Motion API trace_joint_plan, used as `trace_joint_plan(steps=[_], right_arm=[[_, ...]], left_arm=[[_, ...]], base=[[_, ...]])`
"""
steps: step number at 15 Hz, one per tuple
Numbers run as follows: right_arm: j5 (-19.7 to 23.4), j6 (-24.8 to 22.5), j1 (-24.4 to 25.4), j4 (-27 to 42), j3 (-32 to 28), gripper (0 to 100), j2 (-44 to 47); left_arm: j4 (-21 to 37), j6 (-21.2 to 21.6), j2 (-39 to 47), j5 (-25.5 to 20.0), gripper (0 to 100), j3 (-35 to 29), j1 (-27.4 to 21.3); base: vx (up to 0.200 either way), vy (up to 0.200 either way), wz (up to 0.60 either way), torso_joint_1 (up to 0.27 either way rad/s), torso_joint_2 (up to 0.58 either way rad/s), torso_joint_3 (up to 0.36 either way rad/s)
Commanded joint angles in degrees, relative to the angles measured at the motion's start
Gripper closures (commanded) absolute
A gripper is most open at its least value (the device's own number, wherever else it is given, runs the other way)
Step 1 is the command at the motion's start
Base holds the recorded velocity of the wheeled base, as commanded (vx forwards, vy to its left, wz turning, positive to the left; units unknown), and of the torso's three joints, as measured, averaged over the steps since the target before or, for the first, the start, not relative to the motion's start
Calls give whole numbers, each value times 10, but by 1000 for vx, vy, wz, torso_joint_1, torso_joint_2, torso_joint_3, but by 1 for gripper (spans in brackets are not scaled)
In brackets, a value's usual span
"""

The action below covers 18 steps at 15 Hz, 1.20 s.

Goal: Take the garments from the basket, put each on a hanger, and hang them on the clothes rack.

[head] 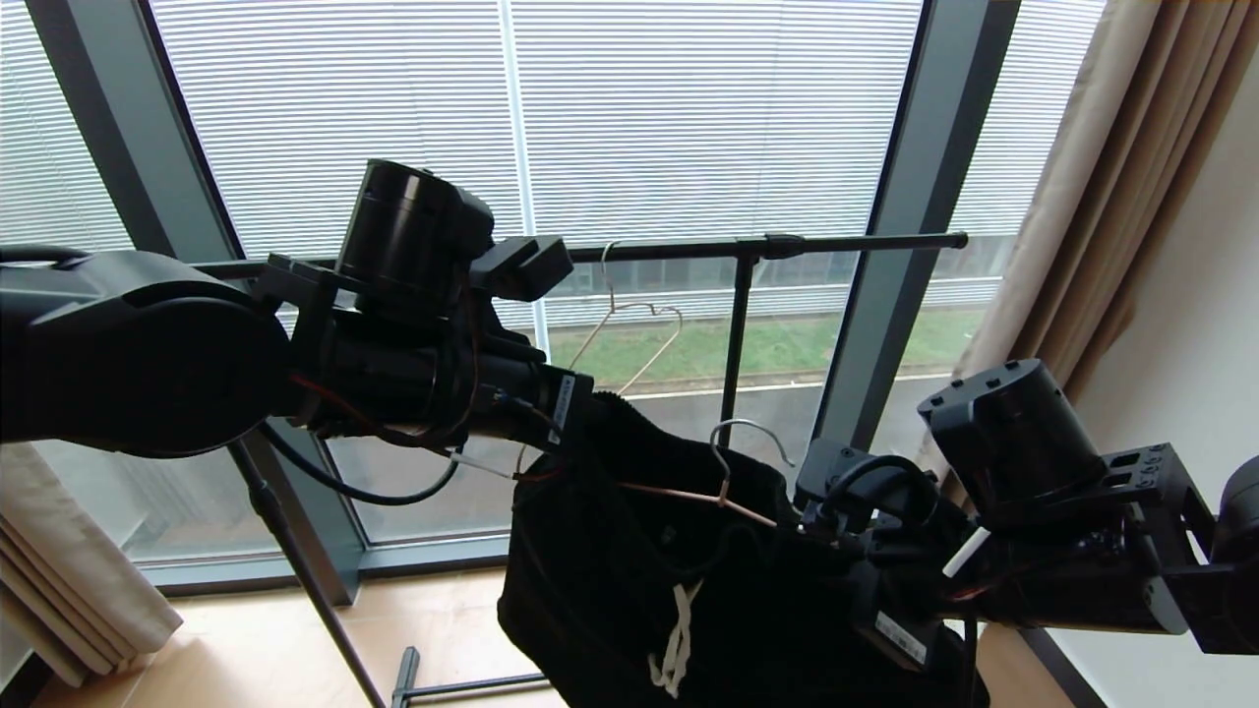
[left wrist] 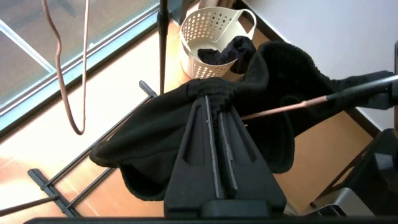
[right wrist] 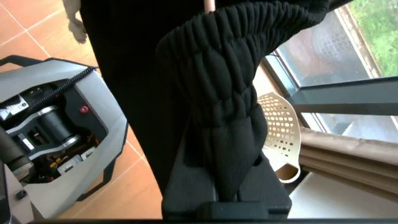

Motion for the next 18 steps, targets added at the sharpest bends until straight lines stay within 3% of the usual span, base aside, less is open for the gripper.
trace_joint_plan(steps=[1, 7, 8, 10, 16, 18], right_arm=[[-2, 28, 13, -8, 2, 100, 2], [6, 79, 16, -109, 17, 100, 32], [32, 79, -2, -152, 43, 100, 28], [72, 79, -19, -221, 70, 100, 21], [135, 82, -48, -243, 73, 100, 7], [162, 108, -55, -248, 72, 100, -1]], left_arm=[[8, 0, 17, 19, 100, -20, -21], [22, 15, 10, 66, 100, -18, -59], [22, 37, -2, 98, 100, -2, -58], [22, 42, -12, 108, 100, 5, -52], [22, 52, -38, 114, 100, 25, -44], [21, 66, -54, 114, 100, 45, -34]], base=[[0, 0, 0, 0, 0, 0], [0, 0, 0, 0, 0, 0], [0, 0, 0, 0, 0, 0], [0, 0, 0, 0, 0, 0], [0, 0, 0, 0, 0, 0], [0, 0, 0, 0, 0, 0]])
